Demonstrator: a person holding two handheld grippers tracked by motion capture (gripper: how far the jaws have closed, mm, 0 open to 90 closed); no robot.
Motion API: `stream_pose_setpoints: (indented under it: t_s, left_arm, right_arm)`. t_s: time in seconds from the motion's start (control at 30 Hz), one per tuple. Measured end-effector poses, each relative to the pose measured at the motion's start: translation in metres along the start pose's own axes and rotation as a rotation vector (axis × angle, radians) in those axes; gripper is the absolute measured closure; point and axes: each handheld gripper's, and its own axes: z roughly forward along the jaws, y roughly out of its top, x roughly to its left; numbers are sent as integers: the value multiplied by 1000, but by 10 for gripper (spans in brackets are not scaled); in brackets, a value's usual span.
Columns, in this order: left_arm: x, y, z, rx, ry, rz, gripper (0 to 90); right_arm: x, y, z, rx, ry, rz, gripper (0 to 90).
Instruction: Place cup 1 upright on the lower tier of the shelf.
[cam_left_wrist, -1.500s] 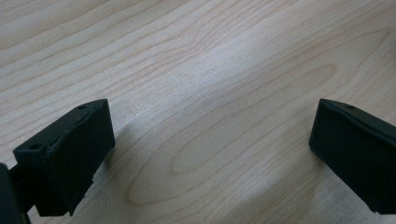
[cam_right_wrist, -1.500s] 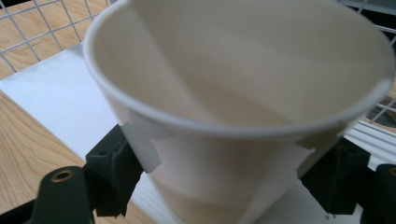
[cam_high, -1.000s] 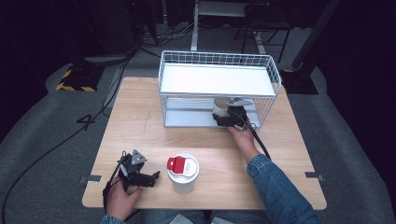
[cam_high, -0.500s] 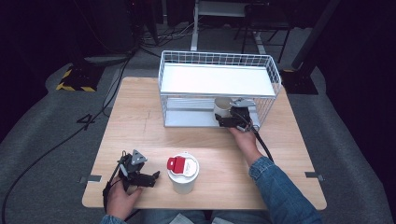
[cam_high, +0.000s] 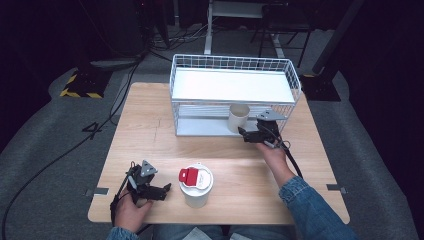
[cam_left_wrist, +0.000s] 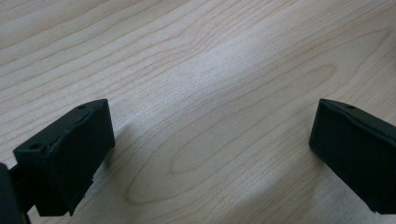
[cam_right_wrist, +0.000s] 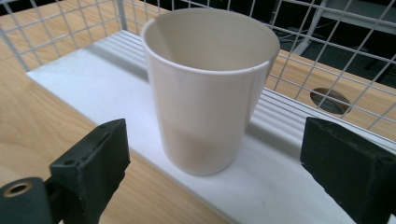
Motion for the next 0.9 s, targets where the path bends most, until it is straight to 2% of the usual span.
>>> stream_pose_setpoints:
  t_s: [0.17,0.47,0.53,0.57,0.6,0.67,0.77,0.9]
  left_arm:
    - [0,0,0,1,0,1,6]
    - [1,1,0,3,-5,7,1]
    - [1,1,1,3,-3,8,0]
    - [1,1,1,4,-3,7,0]
    - [1,1,1,3,-2,7,0]
    - [1,1,1,3,-2,7,0]
    - [0,1,1,1,2,3,0]
    - [0,1,1,0,5,1,0]
  right_arm:
    - [1,0,-19,-7,26,-17,86]
    - [5,-2,-65,-29,57,-47,86]
    - [6,-4,-70,-23,61,-53,86]
    - [7,-4,-74,-4,63,-55,85]
    - [9,-6,-81,33,58,-75,47]
    - [9,-8,-89,72,59,-85,1]
    - [10,-16,-101,54,73,-68,0]
    - [10,-25,-111,62,73,-73,0]
